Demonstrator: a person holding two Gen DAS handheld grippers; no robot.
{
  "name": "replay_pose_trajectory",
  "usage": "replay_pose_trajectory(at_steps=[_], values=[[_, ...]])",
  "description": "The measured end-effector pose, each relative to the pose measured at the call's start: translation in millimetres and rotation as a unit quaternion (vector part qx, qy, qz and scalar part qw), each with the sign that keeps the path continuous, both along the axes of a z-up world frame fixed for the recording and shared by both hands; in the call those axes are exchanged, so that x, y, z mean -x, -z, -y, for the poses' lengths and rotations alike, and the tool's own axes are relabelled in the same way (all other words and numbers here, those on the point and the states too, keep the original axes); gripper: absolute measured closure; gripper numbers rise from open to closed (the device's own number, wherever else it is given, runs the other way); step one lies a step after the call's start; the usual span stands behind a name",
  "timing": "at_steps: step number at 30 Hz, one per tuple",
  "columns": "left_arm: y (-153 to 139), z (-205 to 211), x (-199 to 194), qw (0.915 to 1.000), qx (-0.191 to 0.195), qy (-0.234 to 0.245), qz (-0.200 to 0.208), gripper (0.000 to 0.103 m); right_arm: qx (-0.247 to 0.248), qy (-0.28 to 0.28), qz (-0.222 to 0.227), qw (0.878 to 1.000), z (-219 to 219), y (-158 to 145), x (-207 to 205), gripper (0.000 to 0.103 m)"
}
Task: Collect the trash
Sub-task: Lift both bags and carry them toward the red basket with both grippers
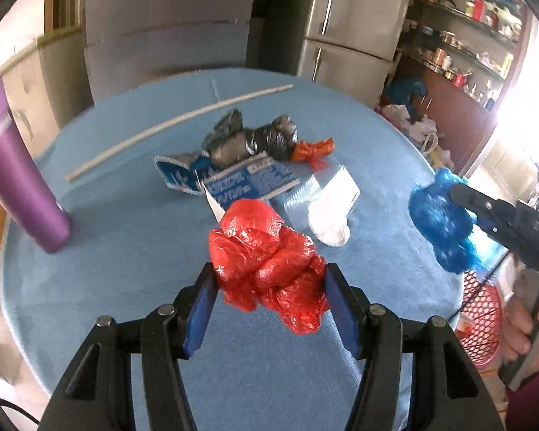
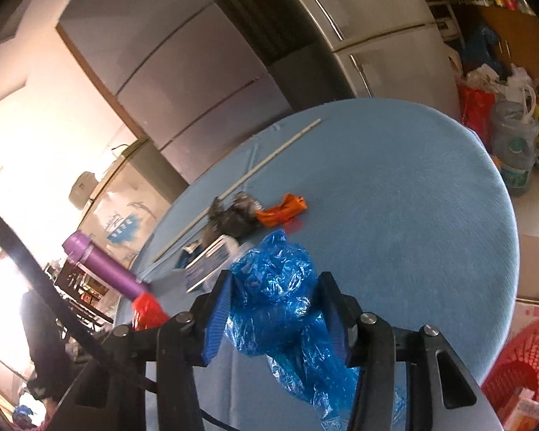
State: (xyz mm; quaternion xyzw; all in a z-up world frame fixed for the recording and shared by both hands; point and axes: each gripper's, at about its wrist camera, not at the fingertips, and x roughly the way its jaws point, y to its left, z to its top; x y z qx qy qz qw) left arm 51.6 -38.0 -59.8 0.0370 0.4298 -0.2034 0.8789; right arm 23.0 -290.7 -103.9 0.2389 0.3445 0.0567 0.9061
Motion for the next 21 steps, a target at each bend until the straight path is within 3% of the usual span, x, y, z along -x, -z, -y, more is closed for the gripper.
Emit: replay_pose_trajectory(at_steps=[9, 21], values=[[-36, 15, 33, 0.9947, -0.063, -0.007, 0.08, 0.042, 0.011, -0.006, 0.036, 0.999, -14, -26, 49, 0.052], [-71, 15, 62, 0.9859, -0.087, -0.023, 0.141, 0.042, 0.023, -0.012, 0.066, 0.998, -22, -47, 88, 0.052]])
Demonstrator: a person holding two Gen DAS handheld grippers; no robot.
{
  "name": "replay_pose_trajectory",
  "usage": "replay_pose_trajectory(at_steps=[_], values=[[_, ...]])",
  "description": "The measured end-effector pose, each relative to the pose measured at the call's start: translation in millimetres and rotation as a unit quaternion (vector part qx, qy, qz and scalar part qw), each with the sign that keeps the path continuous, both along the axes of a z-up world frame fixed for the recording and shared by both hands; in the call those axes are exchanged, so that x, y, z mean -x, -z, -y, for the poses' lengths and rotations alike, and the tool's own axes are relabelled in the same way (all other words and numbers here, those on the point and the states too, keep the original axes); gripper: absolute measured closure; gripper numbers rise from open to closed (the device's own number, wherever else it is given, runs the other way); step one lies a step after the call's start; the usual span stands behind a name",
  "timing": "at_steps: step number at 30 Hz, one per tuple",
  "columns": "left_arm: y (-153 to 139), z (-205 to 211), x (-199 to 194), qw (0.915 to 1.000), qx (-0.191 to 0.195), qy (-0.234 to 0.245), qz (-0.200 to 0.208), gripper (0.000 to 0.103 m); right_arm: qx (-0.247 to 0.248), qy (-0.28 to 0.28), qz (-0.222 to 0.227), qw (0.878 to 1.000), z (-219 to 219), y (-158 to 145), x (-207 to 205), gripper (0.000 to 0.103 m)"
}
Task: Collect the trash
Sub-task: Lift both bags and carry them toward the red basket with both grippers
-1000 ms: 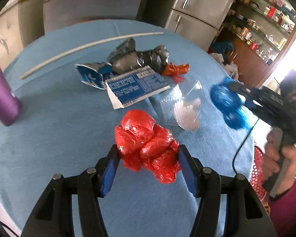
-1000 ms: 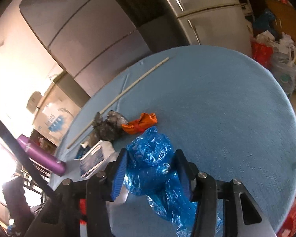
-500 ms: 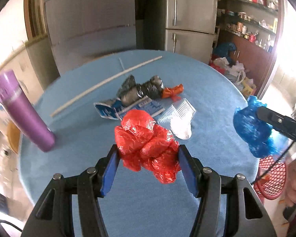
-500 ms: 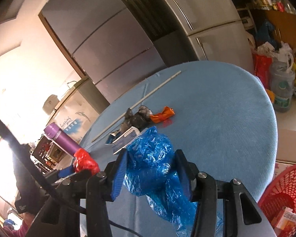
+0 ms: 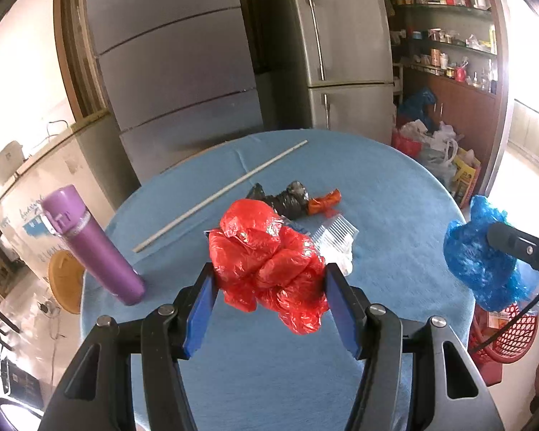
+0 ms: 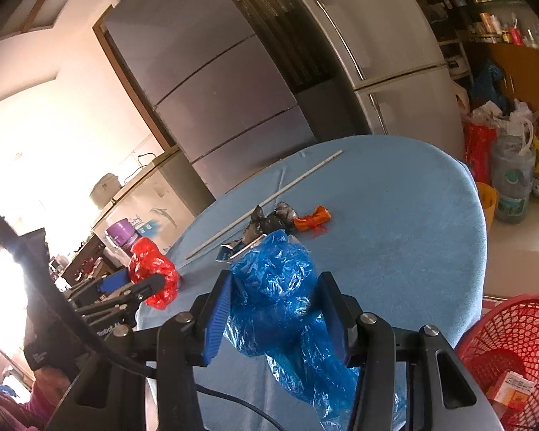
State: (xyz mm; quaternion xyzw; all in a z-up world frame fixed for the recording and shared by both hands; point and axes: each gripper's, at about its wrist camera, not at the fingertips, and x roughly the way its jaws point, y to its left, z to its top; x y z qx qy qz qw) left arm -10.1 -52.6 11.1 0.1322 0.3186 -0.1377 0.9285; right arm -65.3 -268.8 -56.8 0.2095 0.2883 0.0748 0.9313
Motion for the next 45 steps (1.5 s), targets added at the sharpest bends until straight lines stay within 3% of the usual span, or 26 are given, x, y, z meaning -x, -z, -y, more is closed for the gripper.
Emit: replay_pose_trajectory(at_steps=[23, 45], values=[[-21, 18, 30, 0.9977, -0.036, 0.017, 0.054, 0.042, -0.002, 0.0, 0.017, 1.0, 7, -6, 28, 0.052], [-16, 42, 43, 0.9959, -0.056, 0.052, 0.048, 0.041, -0.013, 0.031, 0.015, 0.999, 16, -9, 50, 0.052]])
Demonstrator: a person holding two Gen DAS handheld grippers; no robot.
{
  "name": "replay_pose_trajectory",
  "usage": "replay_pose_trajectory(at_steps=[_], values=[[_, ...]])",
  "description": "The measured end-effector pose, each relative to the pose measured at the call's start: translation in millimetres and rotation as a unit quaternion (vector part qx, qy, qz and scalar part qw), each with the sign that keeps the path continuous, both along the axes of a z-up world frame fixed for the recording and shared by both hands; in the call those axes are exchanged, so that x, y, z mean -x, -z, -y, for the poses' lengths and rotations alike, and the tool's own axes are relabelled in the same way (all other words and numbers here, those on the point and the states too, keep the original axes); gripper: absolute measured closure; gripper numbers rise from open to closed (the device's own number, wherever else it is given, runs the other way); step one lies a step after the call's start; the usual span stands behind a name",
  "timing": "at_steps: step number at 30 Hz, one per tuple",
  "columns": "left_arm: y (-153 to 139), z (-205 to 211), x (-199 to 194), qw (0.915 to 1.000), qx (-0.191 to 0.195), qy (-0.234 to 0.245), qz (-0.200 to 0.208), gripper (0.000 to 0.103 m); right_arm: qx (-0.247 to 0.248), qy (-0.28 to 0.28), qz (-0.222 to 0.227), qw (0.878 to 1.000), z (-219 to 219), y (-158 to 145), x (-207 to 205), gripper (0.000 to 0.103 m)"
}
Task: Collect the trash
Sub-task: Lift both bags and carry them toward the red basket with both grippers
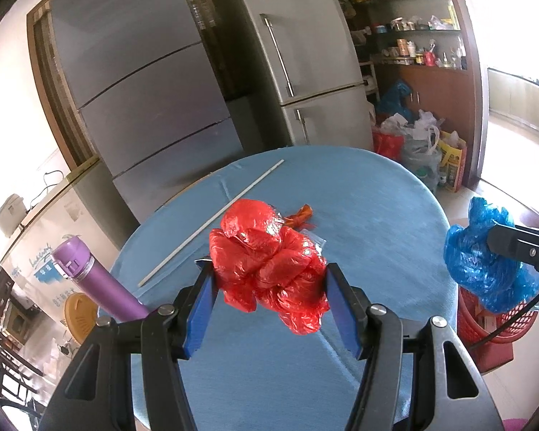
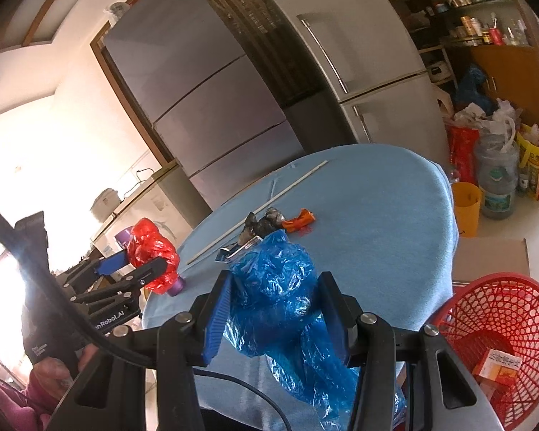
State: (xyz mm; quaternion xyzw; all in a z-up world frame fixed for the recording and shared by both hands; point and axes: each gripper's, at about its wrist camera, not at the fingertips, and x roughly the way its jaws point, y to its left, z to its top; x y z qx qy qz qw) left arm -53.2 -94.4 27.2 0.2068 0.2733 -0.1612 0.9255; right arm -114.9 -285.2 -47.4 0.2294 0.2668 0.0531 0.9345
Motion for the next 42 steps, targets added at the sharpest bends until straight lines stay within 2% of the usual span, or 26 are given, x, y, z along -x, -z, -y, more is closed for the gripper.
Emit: replay_pose_trajectory(at_steps=[23, 42], values=[[9, 24, 4, 0.9994, -0.012, 0.023, -0.021, 0.041, -0.009, 0.031, -0.008, 0.999, 10, 1, 16, 0.051], [17, 60, 12, 0.9968, -0.047, 0.062, -0.021, 0.041, -0.032, 0.065, -0.007, 0.997, 27, 9, 33, 0.05]])
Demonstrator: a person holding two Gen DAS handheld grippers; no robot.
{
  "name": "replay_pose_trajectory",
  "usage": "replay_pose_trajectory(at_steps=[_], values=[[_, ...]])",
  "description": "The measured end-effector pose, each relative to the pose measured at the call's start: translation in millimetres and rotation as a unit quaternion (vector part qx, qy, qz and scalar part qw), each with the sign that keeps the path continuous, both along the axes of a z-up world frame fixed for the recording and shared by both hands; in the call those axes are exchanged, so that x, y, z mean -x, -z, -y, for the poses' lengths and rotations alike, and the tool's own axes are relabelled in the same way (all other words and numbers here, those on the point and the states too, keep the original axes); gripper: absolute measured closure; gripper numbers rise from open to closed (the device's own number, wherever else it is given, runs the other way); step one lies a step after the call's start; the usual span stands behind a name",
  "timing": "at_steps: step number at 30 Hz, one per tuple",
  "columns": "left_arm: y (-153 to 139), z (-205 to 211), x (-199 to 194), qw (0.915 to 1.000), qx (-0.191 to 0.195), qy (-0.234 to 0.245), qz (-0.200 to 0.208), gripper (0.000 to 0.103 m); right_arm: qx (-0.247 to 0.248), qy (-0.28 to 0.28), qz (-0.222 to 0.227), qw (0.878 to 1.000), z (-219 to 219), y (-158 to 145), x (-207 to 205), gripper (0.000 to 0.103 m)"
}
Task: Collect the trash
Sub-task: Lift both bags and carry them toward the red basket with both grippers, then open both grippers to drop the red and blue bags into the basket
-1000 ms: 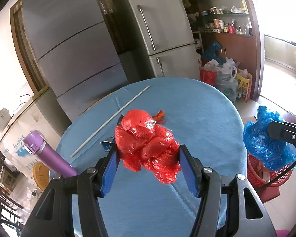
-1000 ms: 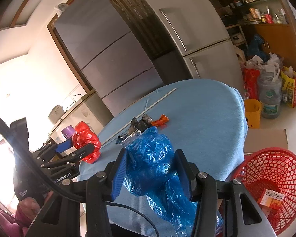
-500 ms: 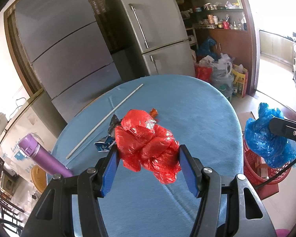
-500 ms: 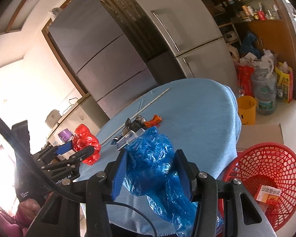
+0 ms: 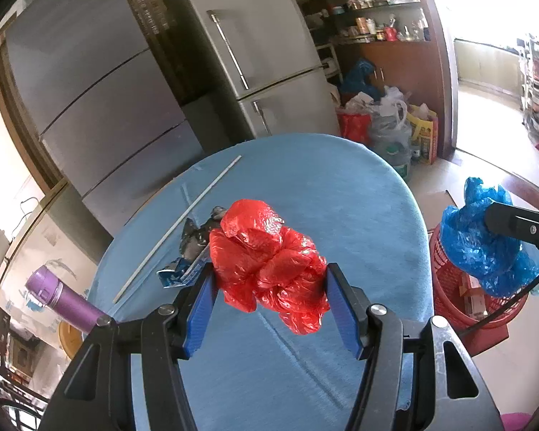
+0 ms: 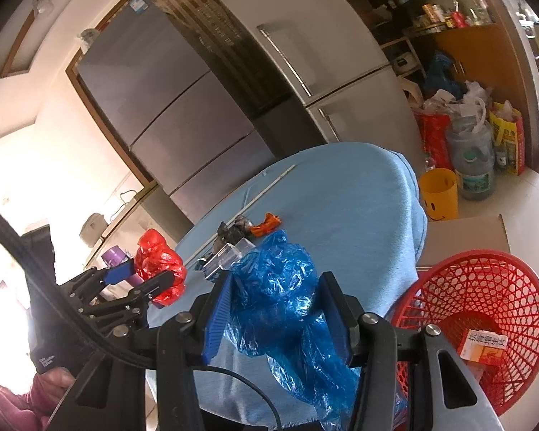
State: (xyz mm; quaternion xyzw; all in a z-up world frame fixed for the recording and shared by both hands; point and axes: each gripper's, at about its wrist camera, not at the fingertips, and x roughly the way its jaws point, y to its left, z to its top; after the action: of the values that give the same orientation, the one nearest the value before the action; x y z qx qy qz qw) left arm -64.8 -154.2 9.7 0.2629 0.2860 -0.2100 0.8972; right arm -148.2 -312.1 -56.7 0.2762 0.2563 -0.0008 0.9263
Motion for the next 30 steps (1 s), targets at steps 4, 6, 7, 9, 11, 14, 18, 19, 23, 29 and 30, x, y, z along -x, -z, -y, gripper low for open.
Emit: replay_pose_trajectory(at_steps=[4, 6, 7, 9, 11, 14, 18, 19, 23, 29, 30], values=[[3, 10, 2, 0.9998, -0.004, 0.016, -0.006, 0.041, -0.007, 0.012, -0.001, 1.0, 7, 4, 6, 0.05], [5, 17, 3, 0.9995, -0.005, 0.028, -0.013, 0.041, -0.012, 0.019, -0.001, 1.0, 11, 6, 9, 0.05], [6, 20, 3, 0.9994, -0.005, 0.032, -0.017, 0.041, -0.014, 0.022, -0.001, 1.0, 14, 7, 11, 0.05], [8, 29, 4, 0.9986, -0.002, 0.046, -0.026, 0.041, -0.018, 0.032, -0.002, 0.999, 22, 10, 15, 0.05], [10, 38, 5, 0.9975, 0.0, 0.061, -0.034, 0.041, -0.024, 0.041, -0.002, 0.999, 30, 14, 18, 0.05], [15, 54, 6, 0.9955, -0.003, 0.082, -0.047, 0.041, -0.039, 0.059, -0.004, 0.997, 46, 20, 25, 0.05], [22, 77, 11, 0.9899, 0.0, 0.121, -0.074, 0.041, -0.051, 0.089, -0.006, 0.995, 67, 28, 35, 0.05], [23, 83, 11, 0.9882, 0.0, 0.131, -0.079, 0.041, -0.055, 0.096, -0.007, 0.994, 72, 30, 37, 0.05], [28, 109, 18, 0.9798, -0.002, 0.173, -0.1, 0.041, -0.074, 0.13, -0.011, 0.989, 96, 39, 49, 0.05], [34, 144, 24, 0.9645, 0.009, 0.221, -0.145, 0.041, -0.084, 0.169, -0.012, 0.982, 121, 44, 64, 0.05], [35, 149, 23, 0.9614, 0.012, 0.226, -0.157, 0.041, -0.087, 0.175, -0.011, 0.981, 125, 45, 67, 0.05]])
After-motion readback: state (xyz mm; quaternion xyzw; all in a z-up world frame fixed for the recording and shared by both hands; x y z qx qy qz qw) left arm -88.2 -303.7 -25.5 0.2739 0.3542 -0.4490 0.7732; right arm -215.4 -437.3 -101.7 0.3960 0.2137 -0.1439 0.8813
